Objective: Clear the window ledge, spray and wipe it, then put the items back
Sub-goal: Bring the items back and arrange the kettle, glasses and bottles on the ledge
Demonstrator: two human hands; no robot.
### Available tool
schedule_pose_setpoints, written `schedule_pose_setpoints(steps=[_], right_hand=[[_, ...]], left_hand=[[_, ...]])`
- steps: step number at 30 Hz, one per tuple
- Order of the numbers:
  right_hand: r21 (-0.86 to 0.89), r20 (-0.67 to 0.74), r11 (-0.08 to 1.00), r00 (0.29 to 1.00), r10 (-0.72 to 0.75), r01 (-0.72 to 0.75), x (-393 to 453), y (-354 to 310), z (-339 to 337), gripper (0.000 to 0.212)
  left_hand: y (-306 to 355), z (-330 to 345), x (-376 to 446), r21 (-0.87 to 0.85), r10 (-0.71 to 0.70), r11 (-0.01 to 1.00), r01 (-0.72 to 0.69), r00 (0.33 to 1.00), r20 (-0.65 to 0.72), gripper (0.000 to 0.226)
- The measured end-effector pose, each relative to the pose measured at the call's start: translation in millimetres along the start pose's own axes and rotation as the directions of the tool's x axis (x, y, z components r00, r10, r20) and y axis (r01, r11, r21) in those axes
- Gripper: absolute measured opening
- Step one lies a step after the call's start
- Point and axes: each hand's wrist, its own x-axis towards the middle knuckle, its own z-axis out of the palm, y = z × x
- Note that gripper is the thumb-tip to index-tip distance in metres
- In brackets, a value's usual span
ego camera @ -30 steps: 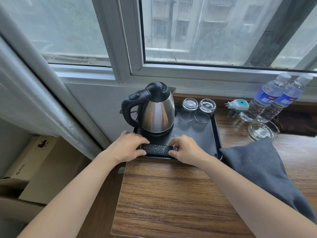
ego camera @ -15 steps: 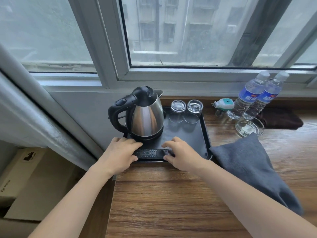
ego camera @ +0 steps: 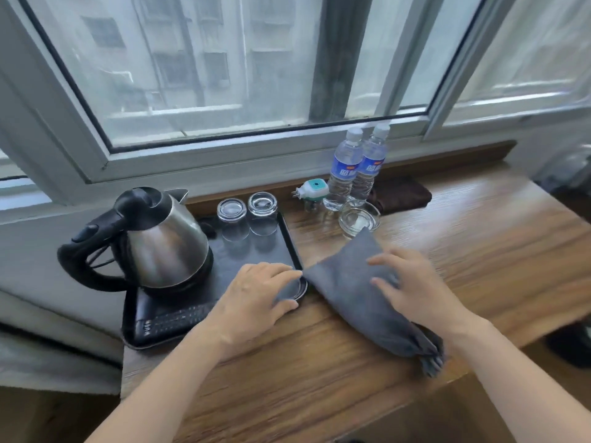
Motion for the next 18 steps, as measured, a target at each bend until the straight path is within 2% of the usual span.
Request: schedule_pose_setpoints(steps=[3, 5, 7, 11, 14, 18], right_hand=[[-0.048, -0.039, 0.993, 0.994, 0.104, -0.106, -32.8, 40.3, -16.4, 0.038], [-0.084, -0.017, 0.985, 0.988, 0.153, -0.154, -53.6, 62.0, -21.1, 0.043], [-0.144, 0.046, 0.977, 0.985, 0.163, -0.155, -71.0, 80.4, -22.4, 0.060], [-0.325, 0.217, 0.945, 0.969, 0.114, -0.039, -93.8, 103.9, -17.7, 0.101], [-0.345, 0.259, 0.938, 0.964, 0.055, 0.039, -97.6, 110.3, -10.5, 0.112], [-0.293, 0.236, 0.946, 0.969, -0.065, 0.135, -90.9, 109.9, -7.7, 0.116]], left_hand=[[23.6, 22.1, 28.6, -0.047, 0.077, 0.996, -0.075, 0.996, 0.046, 0.056], [39.9, 36.2, 43.5, -0.022, 0.153, 0.988, -0.152, 0.986, 0.070, 0.060], [56.6, 48.9, 54.5, 0.027, 0.231, 0.972, -0.235, 0.967, 0.103, 0.065], [84.1, 69.7, 62.3, 0.095, 0.299, 0.944, -0.315, 0.942, 0.154, 0.073], [91.8, 81.5, 62.2, 0.149, 0.310, 0.930, -0.337, 0.934, 0.178, 0.074], [90.9, 87.0, 59.5, 0.145, 0.289, 0.938, -0.315, 0.941, 0.177, 0.070]])
